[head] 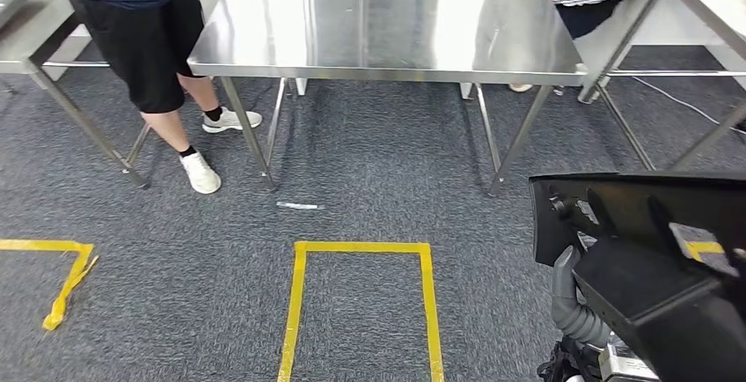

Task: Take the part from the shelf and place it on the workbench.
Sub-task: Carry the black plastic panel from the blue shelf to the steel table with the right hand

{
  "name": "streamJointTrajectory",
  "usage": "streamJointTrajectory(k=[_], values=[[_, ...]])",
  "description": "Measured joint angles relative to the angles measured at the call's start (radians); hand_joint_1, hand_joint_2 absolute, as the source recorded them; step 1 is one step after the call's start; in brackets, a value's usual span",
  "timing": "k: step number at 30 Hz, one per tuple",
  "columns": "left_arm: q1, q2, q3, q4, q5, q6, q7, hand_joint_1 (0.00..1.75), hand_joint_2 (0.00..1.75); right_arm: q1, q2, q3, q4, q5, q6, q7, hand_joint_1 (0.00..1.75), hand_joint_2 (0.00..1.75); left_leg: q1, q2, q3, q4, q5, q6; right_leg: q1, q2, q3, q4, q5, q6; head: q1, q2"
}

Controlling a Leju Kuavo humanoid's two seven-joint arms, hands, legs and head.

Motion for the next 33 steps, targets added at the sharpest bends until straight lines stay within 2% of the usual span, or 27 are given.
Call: streamJointTrajectory(k=[1,3,4,6,8,9,10,11,12,14,15,16,18,19,20,21,23,25,26,27,29,30,31,33], values=[[0.0,0.0,0.0,0.0,0.0,0.0,0.0,0.0,1.75,0.0,0.0,0.0,0.0,0.0,0.0,0.0,1.75,1.75,-0.001,-0.009,-0.003,0.0,0.001,-0.006,0.001,0.008,0.01,-0.024,0.008,-0.006,0.0,0.0],[0.002,0.001,0.0,0.0,0.0,0.0,0.0,0.0,1.75,0.0,0.0,0.0,0.0,0.0,0.0,0.0,1.75,1.75,0.001,-0.024,-0.008,-0.004,0.006,-0.018,0.004,-0.007,0.012,-0.026,0.012,-0.023,-0.001,0.0],[0.003,0.001,0.0,0.0,0.0,0.0,0.0,0.0,1.75,-0.002,0.0,0.0,0.0,0.0,0.0,0.0,1.75,1.75,0.002,-0.019,-0.011,-0.002,0.004,-0.023,0.002,-0.015,0.014,-0.028,0.014,-0.029,-0.001,0.0],[0.003,0.002,-0.001,0.0,0.0,0.0,0.0,0.0,1.75,-0.003,0.001,0.0,0.0,0.0,0.0,0.0,1.75,1.75,0.001,0.026,-0.036,0.047,-0.026,-0.031,-0.003,-0.036,0.017,-0.032,0.017,-0.045,-0.007,0.0],[0.001,0.002,-0.001,0.0,0.0,0.001,0.0,0.0,1.75,-0.002,0.002,-0.001,0.0,0.0,0.0,0.0,1.75,1.75,0.001,0.08,-0.095,0.166,-0.086,-0.038,0.001,-0.06,0.019,-0.032,0.014,-0.058,-0.014,0.0],[0.001,0.002,-0.001,0.0,0.0,0.001,0.0,0.0,1.75,-0.001,0.001,-0.001,0.0,0.0,0.0,0.0,1.75,1.75,0.002,0.091,-0.126,0.23,-0.111,-0.04,0.003,-0.073,0.02,-0.032,0.012,-0.062,-0.015,0.0],[0.001,0.002,-0.001,0.0,0.0,0.001,0.0,0.0,1.75,0.0,0.001,-0.001,0.0,0.0,0.0,0.0,1.75,1.75,0.003,0.096,-0.147,0.27,-0.121,-0.041,0.005,-0.086,0.02,-0.032,0.011,-0.063,-0.015,0.0],[0.002,0.002,-0.001,0.0,0.0,0.001,0.0,0.0,1.75,0.0,0.001,-0.001,0.0,0.001,0.0,0.0,1.75,1.75,0.004,0.1,-0.151,0.277,-0.113,-0.041,0.007,-0.099,0.02,-0.032,0.01,-0.065,-0.016,0.0],[0.002,0.002,-0.001,0.0,0.0,0.001,0.0,0.0,1.75,-0.001,0.001,-0.001,0.0,0.001,0.0,0.0,1.75,1.75,0.004,0.107,-0.134,0.244,-0.09,-0.038,0.008,-0.111,0.022,-0.032,0.009,-0.065,-0.016,0.0],[0.001,0.003,-0.001,0.0,0.0,0.001,0.0,0.0,1.75,-0.001,0.001,-0.001,0.0,0.001,0.0,0.0,1.75,1.75,0.001,0.135,-0.061,0.113,-0.034,-0.029,0.011,-0.13,0.026,-0.032,0.004,-0.063,-0.016,0.0],[0.0,0.003,-0.001,0.0,0.0,0.001,-0.001,0.0,1.75,-0.001,0.001,-0.001,0.0,0.001,0.0,0.0,1.75,1.75,-0.002,0.148,-0.028,0.056,-0.019,-0.024,0.014,-0.138,0.026,-0.031,0.001,-0.058,-0.015,0.0],[-0.001,0.003,-0.001,0.0,0.0,0.001,-0.002,0.0,1.75,-0.002,0.001,-0.001,0.0,0.001,0.001,0.0,1.75,1.75,-0.005,0.156,-0.007,0.022,-0.013,-0.021,0.018,-0.144,0.026,-0.031,-0.002,-0.054,-0.014,0.0],[0.0,0.003,-0.001,0.0,0.0,0.0,-0.003,0.0,1.75,-0.005,0.001,0.0,0.0,0.001,0.004,0.0,1.75,1.75,-0.011,0.149,0.001,0.005,-0.014,-0.014,0.021,-0.158,0.03,-0.032,-0.003,-0.044,-0.012,0.0],[0.002,0.003,-0.001,0.0,0.0,0.0,-0.003,0.0,1.75,-0.007,0.001,0.001,0.0,0.001,0.006,0.0,1.75,1.75,-0.01,0.143,0.003,0.0,-0.011,-0.009,0.021,-0.159,0.031,-0.031,-0.005,-0.04,-0.012,0.0],[0.003,0.003,-0.001,0.0,0.001,0.0,-0.004,0.0,1.75,-0.008,0.001,0.002,0.0,0.002,0.007,0.001,1.75,1.75,-0.008,0.138,0.005,-0.006,-0.008,-0.003,0.02,-0.147,0.028,-0.022,-0.012,-0.036,-0.011,0.0],[0.002,0.004,-0.001,0.0,0.001,-0.001,-0.004,0.0,1.75,-0.01,0.0,0.003,0.0,0.002,0.007,0.001,1.75,1.75,-0.005,0.133,0.008,-0.011,-0.004,0.002,0.019,-0.125,0.015,0.005,-0.026,-0.035,-0.01,0.0],[-0.001,0.003,-0.001,0.0,0.002,-0.002,-0.006,0.0,1.75,-0.011,-0.002,0.003,0.0,0.002,0.007,0.002,1.75,1.75,-0.002,0.122,0.009,-0.015,-0.001,0.007,0.016,-0.073,-0.042,0.123,-0.076,-0.037,-0.007,0.0],[-0.002,0.003,-0.001,0.0,0.002,-0.004,-0.006,0.0,1.75,-0.009,-0.004,0.003,0.002,0.001,0.007,0.003,1.75,1.75,-0.001,0.108,0.008,-0.014,-0.001,0.008,0.014,-0.054,-0.106,0.242,-0.111,-0.035,-0.006,0.0],[-0.002,0.003,-0.001,0.0,0.002,-0.004,-0.006,0.0,1.75,-0.009,-0.006,0.003,0.003,0.001,0.007,0.004,1.75,1.75,0.0,0.101,0.008,-0.014,-0.002,0.008,0.012,-0.052,-0.117,0.254,-0.106,-0.028,-0.006,0.0],[-0.002,0.003,-0.001,0.0,0.002,-0.004,-0.006,0.0,1.75,-0.009,-0.007,0.003,0.004,0.0,0.007,0.005,1.75,1.75,0.0,0.095,0.01,-0.014,-0.004,0.007,0.009,-0.052,-0.107,0.224,-0.085,-0.018,-0.006,0.0],[-0.001,0.003,-0.001,0.0,0.003,-0.004,-0.007,0.0,1.75,-0.01,-0.008,0.003,0.004,0.0,0.007,0.005,1.75,1.75,0.001,0.084,0.015,-0.012,-0.009,0.0,0.001,-0.052,-0.048,0.086,-0.022,0.002,-0.006,0.0],[-0.001,0.004,-0.001,0.0,0.003,-0.004,-0.008,0.0,1.75,-0.011,-0.009,0.003,0.005,0.0,0.007,0.005,1.75,1.75,0.0,0.08,0.016,-0.01,-0.012,-0.005,-0.001,-0.051,-0.021,0.025,-0.001,0.003,-0.005,0.0],[-0.001,0.005,-0.001,0.0,0.003,-0.005,-0.009,0.0,1.75,-0.011,-0.009,0.003,0.005,0.0,0.007,0.005,1.75,1.75,-0.002,0.078,0.017,-0.009,-0.016,-0.011,-0.001,-0.05,-0.004,-0.013,0.01,-0.003,-0.006,0.0],[0.0,0.006,-0.001,0.0,0.006,-0.006,-0.011,0.0,1.75,-0.012,-0.009,0.003,0.006,0.0,0.007,0.006,1.75,1.75,-0.003,0.076,0.018,-0.009,-0.021,-0.023,0.005,-0.047,0.003,-0.027,0.009,-0.025,-0.008,0.0]])
